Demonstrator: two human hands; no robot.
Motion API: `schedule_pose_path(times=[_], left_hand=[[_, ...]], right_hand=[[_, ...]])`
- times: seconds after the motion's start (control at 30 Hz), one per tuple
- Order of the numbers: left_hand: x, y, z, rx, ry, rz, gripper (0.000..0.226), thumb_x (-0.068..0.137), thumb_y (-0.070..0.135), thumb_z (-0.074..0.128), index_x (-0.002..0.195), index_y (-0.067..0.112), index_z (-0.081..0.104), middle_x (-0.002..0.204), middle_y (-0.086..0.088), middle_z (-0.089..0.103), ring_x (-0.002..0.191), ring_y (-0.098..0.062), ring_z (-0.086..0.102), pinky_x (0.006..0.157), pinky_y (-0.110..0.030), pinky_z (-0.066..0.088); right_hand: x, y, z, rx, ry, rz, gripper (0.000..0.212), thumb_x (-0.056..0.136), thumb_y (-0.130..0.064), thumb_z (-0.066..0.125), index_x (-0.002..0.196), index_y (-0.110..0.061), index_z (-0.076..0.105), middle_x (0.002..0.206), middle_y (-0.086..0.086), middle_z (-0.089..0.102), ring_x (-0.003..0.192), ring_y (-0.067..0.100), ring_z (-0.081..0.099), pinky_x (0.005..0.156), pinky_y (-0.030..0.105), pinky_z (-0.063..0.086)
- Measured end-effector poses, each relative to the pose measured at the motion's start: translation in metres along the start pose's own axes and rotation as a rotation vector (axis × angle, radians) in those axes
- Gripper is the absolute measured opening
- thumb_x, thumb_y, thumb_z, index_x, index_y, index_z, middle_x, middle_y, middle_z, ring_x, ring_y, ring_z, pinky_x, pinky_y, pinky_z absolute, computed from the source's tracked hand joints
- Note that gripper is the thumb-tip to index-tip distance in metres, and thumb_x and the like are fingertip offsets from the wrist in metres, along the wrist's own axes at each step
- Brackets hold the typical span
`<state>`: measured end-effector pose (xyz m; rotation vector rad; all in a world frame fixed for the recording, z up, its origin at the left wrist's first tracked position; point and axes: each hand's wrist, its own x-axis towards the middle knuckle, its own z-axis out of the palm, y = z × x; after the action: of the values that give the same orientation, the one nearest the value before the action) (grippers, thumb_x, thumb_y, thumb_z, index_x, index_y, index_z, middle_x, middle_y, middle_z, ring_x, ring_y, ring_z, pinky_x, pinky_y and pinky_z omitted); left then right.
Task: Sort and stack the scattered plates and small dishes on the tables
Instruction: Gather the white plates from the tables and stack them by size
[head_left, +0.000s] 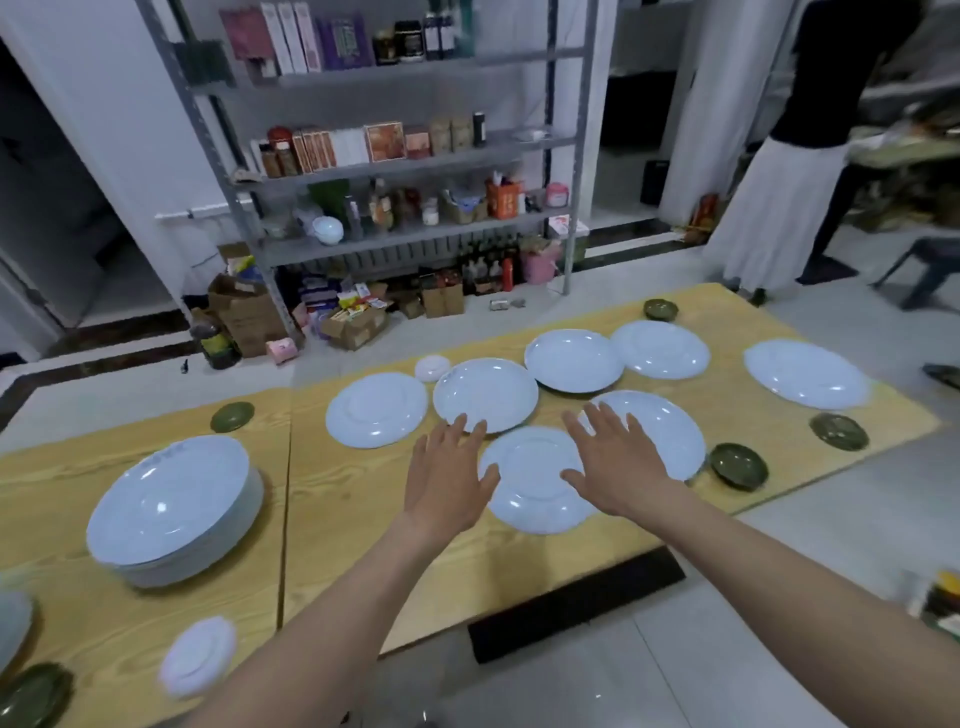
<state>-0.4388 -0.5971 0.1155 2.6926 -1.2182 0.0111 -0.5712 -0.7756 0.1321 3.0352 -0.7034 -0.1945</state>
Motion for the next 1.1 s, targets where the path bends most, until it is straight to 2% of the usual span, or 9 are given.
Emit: schedule_pose_path(times=[0.27, 0.43, 0.53, 0.73, 1.1], left_hand=[[0.041, 0.07, 0.015, -0.018, -0.027, 0.123, 0.062, 0.099, 0.052, 0.039, 0.154, 0.026, 0.025, 0.162, -0.002, 0.022, 0.149, -0.026, 0.019, 0.119, -0.043, 0.019], [0.084, 0.093, 0.033, -0.043, -0.041, 0.158, 0.061, 0.1, 0.049, 0.04, 0.153, 0.024, 0.026, 0.162, -0.003, 0.023, 0.149, -0.026, 0.019, 0.12, -0.042, 0.018], [0.114, 0.103, 0.046, -0.074, -0.034, 0.165, 0.06, 0.099, 0.049, 0.041, 0.152, 0.023, 0.03, 0.16, -0.002, 0.027, 0.145, -0.025, 0.025, 0.117, -0.042, 0.023], [0.17, 0.117, 0.076, -0.103, -0.07, 0.141, 0.063, 0.099, 0.052, 0.038, 0.154, 0.025, 0.026, 0.161, -0.006, 0.025, 0.147, -0.026, 0.023, 0.117, -0.041, 0.023], [0.209, 0.13, 0.111, -0.144, -0.135, 0.133, 0.063, 0.098, 0.052, 0.041, 0.153, 0.023, 0.03, 0.159, -0.007, 0.03, 0.146, -0.026, 0.026, 0.116, -0.043, 0.027]], right_hand=[[-0.013, 0.067, 0.008, 0.052, 0.018, 0.112, 0.078, 0.101, -0.051, 0.04, 0.158, -0.017, 0.0, 0.165, 0.011, 0.001, 0.152, 0.028, 0.002, 0.121, 0.047, 0.008], [0.008, 0.102, 0.015, 0.018, 0.007, 0.143, 0.078, 0.101, -0.05, 0.041, 0.158, -0.016, 0.001, 0.165, 0.011, 0.004, 0.152, 0.028, 0.004, 0.12, 0.046, 0.012], [0.031, 0.124, 0.015, 0.021, -0.011, 0.159, 0.077, 0.101, -0.05, 0.041, 0.158, -0.016, 0.002, 0.165, 0.011, 0.004, 0.152, 0.027, 0.005, 0.12, 0.046, 0.014], [0.076, 0.159, 0.021, 0.049, -0.042, 0.153, 0.076, 0.101, -0.05, 0.042, 0.158, -0.019, 0.004, 0.165, 0.01, 0.004, 0.152, 0.027, 0.004, 0.121, 0.045, 0.013], [0.11, 0.194, 0.052, 0.186, -0.111, 0.093, 0.078, 0.099, -0.049, 0.048, 0.158, -0.019, 0.007, 0.165, 0.008, 0.008, 0.152, 0.023, 0.008, 0.119, 0.041, 0.02]])
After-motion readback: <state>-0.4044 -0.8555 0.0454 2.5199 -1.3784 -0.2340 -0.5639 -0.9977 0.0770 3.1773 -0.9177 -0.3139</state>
